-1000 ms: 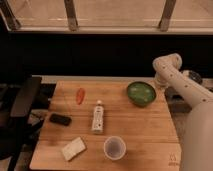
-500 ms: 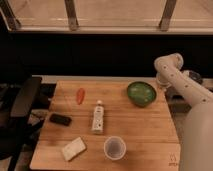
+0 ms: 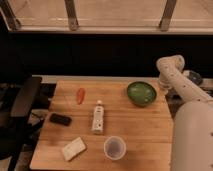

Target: Push the ceramic bowl across the table

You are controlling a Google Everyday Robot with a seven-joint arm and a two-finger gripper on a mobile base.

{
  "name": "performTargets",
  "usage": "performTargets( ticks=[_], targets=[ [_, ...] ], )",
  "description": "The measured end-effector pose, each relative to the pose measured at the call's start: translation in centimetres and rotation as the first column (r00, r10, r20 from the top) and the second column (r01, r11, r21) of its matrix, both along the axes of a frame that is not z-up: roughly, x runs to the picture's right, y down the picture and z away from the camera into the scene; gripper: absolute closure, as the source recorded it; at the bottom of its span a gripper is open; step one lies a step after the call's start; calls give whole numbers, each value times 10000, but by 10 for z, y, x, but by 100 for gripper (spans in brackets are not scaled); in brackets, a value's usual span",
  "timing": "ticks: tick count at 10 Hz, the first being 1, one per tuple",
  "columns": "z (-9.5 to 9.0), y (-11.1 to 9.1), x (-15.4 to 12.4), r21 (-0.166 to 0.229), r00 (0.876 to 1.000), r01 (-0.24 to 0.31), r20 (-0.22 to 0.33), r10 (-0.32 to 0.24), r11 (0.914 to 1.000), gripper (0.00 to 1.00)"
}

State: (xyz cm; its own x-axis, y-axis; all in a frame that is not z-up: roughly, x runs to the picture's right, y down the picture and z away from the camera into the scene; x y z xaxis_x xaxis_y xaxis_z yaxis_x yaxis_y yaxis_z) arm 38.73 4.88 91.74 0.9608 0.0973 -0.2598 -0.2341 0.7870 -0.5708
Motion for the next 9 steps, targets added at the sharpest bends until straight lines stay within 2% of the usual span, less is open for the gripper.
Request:
performTargets(
  ticks=[2,3,5,7,9],
  targets=[
    [9,17,7,-518,9998,-156,-98,151,9985,95],
    [16,23,4,-674,10000,-51,40,54,9977,95],
    [17,21,-12,-616,9994,257,249,-242,9978,95],
    [7,12,-48,-837,9967,620,579,-573,9946,95],
    [9,15,-61,-1020,9932,923,799,-843,9905,95]
  ],
)
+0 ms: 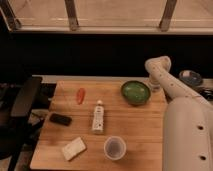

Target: Push the ceramic bowl across the table

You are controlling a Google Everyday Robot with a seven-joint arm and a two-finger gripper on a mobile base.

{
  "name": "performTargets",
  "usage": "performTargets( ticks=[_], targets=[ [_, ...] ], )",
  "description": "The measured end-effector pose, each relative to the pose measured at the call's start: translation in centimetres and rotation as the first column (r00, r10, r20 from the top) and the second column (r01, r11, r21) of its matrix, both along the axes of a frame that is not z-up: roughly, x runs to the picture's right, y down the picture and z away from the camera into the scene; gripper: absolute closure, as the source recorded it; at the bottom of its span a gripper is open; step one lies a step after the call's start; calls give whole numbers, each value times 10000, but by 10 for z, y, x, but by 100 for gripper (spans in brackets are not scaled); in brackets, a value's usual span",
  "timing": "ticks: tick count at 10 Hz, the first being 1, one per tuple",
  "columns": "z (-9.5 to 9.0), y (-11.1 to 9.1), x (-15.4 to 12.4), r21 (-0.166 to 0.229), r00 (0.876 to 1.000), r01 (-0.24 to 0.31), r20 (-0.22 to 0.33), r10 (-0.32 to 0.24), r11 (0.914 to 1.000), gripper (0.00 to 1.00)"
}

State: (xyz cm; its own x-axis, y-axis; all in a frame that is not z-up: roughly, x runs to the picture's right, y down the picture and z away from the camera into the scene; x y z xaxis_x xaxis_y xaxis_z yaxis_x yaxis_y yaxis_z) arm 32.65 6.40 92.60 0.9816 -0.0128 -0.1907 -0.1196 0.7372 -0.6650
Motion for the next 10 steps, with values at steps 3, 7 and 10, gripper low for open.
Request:
performTargets(
  ticks=[3,7,10],
  targets=[
    [-1,-5,-28,-82,9986,427,305,-425,9991,95],
    [-4,-8,-60,-368,9922,1120,594,-1097,9930,95],
    [-7,-12,-106,-525,9810,1669,1093,-1605,9846,95]
  ],
)
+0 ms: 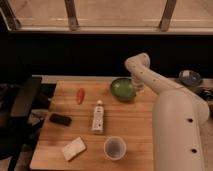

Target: Push the ceramic bowl across the table

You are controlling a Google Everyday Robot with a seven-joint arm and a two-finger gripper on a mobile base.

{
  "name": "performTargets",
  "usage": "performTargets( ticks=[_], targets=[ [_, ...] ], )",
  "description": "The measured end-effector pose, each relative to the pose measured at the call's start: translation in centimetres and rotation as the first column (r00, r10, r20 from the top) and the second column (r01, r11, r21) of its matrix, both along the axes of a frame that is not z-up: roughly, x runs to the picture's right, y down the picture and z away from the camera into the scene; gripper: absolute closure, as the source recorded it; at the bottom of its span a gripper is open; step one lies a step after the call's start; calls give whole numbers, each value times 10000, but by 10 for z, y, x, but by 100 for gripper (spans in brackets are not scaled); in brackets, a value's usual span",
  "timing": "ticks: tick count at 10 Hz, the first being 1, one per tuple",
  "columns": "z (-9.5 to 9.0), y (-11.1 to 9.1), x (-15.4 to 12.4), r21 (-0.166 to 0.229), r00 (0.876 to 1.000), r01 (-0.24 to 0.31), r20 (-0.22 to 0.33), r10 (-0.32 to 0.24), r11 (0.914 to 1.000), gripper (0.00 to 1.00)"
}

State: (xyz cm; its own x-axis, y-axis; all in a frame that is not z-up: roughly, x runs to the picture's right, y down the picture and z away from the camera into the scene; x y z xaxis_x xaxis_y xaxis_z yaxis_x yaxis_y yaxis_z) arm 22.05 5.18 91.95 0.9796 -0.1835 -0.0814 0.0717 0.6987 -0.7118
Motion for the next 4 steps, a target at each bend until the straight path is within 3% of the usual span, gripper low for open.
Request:
performTargets(
  ticks=[4],
  targets=[
    [-6,-1,-18,-135,9986,478,221,-475,9988,95]
  ],
)
